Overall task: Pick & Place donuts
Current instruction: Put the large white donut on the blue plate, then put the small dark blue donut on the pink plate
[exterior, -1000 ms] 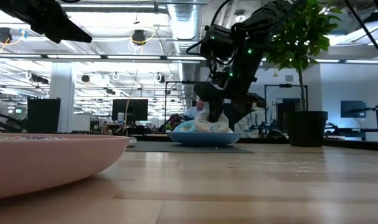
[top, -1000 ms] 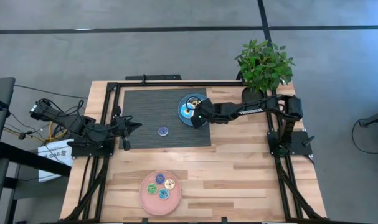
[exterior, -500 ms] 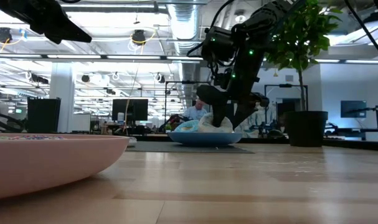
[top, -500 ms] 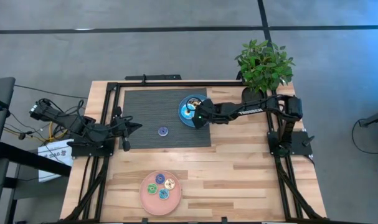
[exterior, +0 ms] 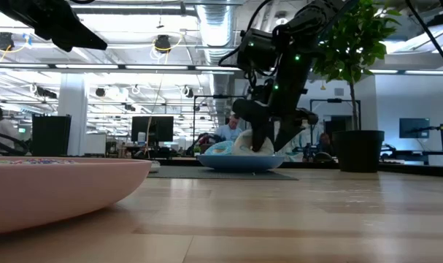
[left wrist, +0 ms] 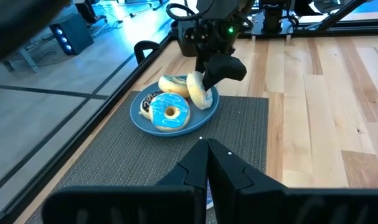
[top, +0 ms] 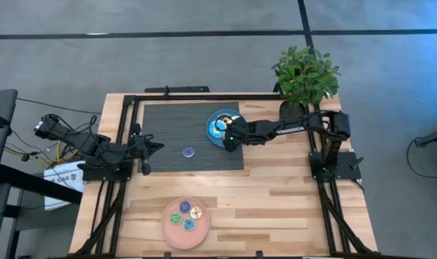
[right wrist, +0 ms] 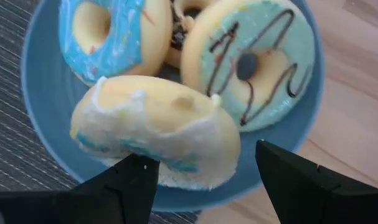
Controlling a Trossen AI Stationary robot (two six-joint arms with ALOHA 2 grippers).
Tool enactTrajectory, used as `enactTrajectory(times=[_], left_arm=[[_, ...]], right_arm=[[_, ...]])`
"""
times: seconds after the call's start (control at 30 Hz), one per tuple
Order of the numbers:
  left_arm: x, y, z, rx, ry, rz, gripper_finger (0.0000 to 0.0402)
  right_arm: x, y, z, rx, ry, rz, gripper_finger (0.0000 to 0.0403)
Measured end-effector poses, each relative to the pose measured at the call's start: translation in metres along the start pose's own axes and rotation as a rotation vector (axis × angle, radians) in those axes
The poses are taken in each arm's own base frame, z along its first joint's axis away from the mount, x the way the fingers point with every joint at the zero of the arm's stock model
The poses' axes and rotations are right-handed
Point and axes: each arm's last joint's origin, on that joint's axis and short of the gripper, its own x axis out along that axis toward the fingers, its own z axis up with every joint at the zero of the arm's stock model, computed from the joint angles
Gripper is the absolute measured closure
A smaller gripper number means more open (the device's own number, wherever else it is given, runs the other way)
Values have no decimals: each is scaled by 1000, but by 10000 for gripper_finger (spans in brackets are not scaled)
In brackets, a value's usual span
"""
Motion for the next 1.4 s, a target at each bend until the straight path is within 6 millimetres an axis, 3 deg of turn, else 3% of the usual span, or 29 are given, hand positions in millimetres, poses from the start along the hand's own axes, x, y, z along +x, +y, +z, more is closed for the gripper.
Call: enactTrajectory(times=[0.57,0.87,1.03,1.2,1.4], left_arm=[[0,0,0,4,3,-6,401],[0,-3,-1,-8,21,-111,401],[-1,-8,3,-85,14,-248,401],[0,-12,11,-192,-31,-326,401],[2,-15,20,-265,-104,-311,401]], right_arm=[[-32,-12,12,-7,-27,49,147],[-67,-14,8,-38,16,175,147],[-102,-10,-16,-133,56,205,147],[-132,-2,-52,-189,89,274,160],[-133,-5,-108,-172,148,321,260]])
